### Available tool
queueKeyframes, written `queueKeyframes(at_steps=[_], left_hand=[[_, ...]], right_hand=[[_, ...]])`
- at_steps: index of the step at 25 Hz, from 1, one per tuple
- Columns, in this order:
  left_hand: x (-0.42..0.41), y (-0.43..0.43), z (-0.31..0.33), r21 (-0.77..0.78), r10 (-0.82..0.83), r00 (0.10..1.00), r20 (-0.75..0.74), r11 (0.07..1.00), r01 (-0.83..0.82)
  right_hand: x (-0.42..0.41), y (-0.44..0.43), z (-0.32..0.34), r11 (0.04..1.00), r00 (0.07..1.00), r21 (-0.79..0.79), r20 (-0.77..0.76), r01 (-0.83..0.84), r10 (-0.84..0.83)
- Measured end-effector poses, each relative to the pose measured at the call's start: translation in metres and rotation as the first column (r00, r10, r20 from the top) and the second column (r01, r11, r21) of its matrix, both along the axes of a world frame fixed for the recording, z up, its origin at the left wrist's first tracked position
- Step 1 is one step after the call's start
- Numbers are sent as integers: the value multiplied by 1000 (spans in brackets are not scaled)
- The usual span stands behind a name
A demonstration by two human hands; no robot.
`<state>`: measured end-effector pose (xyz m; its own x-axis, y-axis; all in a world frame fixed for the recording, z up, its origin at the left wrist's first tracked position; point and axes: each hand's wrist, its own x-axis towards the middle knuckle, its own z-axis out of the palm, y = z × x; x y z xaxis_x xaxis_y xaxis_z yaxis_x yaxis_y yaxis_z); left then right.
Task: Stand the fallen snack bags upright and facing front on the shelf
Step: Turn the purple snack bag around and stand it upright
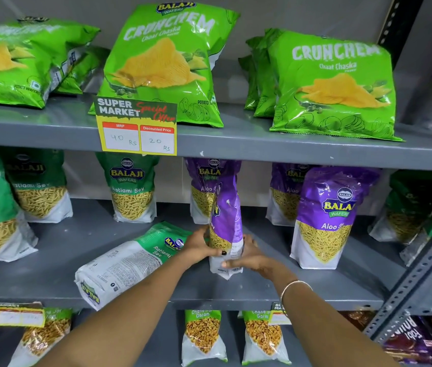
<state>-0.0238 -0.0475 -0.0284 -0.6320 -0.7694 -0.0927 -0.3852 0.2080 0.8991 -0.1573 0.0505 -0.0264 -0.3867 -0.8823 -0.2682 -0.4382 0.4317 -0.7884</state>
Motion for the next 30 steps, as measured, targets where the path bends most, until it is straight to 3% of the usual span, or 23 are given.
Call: queueKeyframes(at_steps=[2,4,7,9,12,15,19,23,27,30], left_hand=[[2,-2,0,40,-1,1000,-21,999,2],[7,-11,2,116,-21,999,-37,993,25],[10,-32,4,155,9,1000,-19,988,-6],[7,-41,8,121,23,1000,20,992,-25],[3,-44,13,156,-98,988,117,985,79],[-1,-45,12,194,-112,986,122,977,87],[-2,-39,6,131,-14,999,39,991,8],[-2,-32,1,79,76,996,-40,994,-73],[1,-31,0,34,102,994,-26,994,-101],[3,-28,4,-5,82,996,30,997,-82]], right_hand=[[2,-2,-6,997,991,-54,-119,48,-54],[-12,-9,-18,990,989,-93,-95,102,-111],[-57,-23,-57,999,998,-33,-55,35,-37],[-43,-5,-22,999,999,-32,-31,12,-13],[-42,5,5,990,989,-41,55,-132,134],[-54,1,2,986,994,-161,84,-50,65],[-59,-5,-7,966,989,-226,98,127,-108],[-57,-1,1,980,962,-199,272,17,38],[-53,-5,-1,961,960,-275,262,-22,97],[-55,-10,-2,971,955,-232,270,-58,122]])
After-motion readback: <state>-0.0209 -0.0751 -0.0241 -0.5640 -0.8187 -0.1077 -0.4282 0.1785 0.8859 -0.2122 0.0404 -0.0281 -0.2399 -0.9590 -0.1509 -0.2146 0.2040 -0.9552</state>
